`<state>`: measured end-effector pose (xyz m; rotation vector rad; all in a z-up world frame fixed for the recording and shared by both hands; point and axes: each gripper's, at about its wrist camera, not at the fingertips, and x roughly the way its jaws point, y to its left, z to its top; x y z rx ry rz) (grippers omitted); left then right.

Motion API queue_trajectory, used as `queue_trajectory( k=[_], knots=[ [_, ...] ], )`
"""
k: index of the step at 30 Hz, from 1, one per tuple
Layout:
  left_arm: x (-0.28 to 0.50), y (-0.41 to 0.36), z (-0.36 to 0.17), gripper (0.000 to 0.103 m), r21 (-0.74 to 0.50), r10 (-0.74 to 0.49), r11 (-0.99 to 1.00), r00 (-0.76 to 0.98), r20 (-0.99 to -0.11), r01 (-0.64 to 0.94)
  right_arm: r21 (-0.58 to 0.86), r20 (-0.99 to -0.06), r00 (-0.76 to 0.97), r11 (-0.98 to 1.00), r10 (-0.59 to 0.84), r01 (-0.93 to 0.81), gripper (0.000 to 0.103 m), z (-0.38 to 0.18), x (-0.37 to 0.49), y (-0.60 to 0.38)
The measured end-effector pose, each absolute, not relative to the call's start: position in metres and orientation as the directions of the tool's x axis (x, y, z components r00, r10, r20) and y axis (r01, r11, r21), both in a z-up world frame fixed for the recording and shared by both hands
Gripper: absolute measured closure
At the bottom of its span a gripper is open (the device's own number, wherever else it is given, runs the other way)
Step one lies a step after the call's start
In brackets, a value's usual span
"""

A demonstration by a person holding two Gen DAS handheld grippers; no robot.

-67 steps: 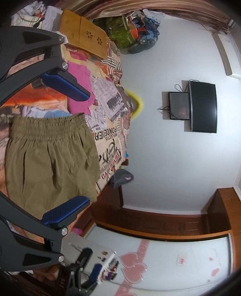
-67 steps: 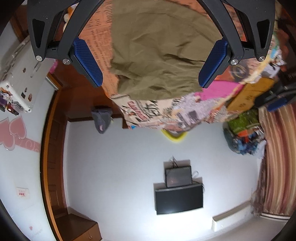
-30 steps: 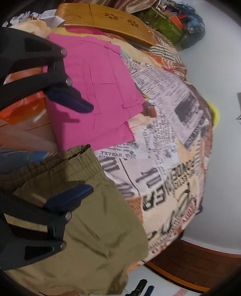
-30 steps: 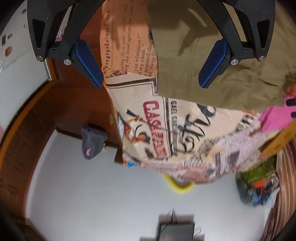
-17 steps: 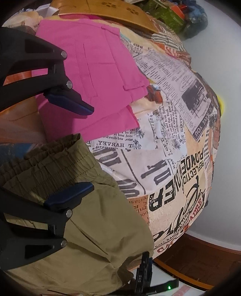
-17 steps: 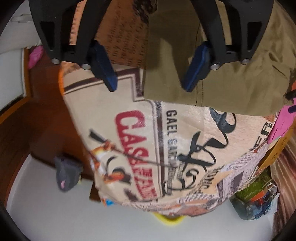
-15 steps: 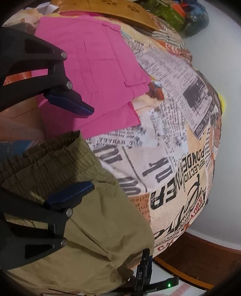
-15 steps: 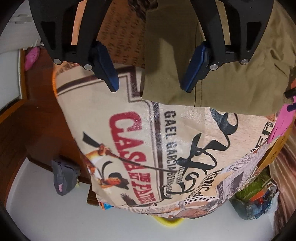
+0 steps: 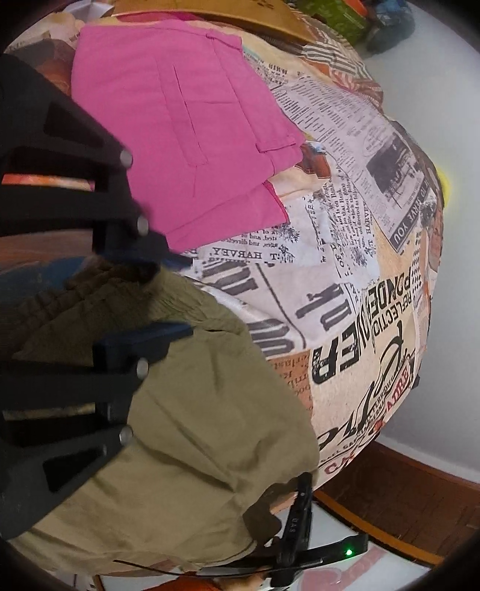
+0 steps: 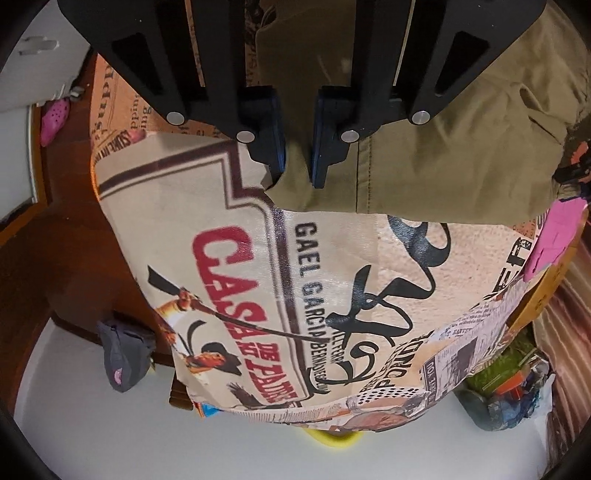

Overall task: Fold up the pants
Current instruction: 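Grasp the waistband with the left tool while the right tool grasps the leg hem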

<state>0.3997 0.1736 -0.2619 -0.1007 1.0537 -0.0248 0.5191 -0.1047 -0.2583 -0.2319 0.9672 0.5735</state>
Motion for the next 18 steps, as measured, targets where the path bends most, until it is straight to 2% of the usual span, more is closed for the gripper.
queue_trajectory(
  k=[1, 7, 18],
  knots=[
    [0.396, 0.174, -0.260, 0.088, -0.094, -0.071, 0.995, 0.496, -0.865, -0.022, 0.050, -0.823, 0.448, 0.829, 0.350, -0.557, 0.092, -0.256, 0.517, -0.104],
    [0.388, 0.169, -0.239, 0.090, -0.029, -0.018, 0.999, 0.520, -0.854, -0.013, 0.046, -0.773, 0.509, 0.833, 0.380, -0.551, 0.093, -0.229, 0.507, -0.107],
    [0.402, 0.174, -0.145, 0.092, 0.001, 0.011, 1.000, 0.645, -0.764, -0.016, 0.012, -0.647, 0.648, 0.855, 0.402, -0.518, 0.093, -0.134, 0.498, -0.106]
  ],
)
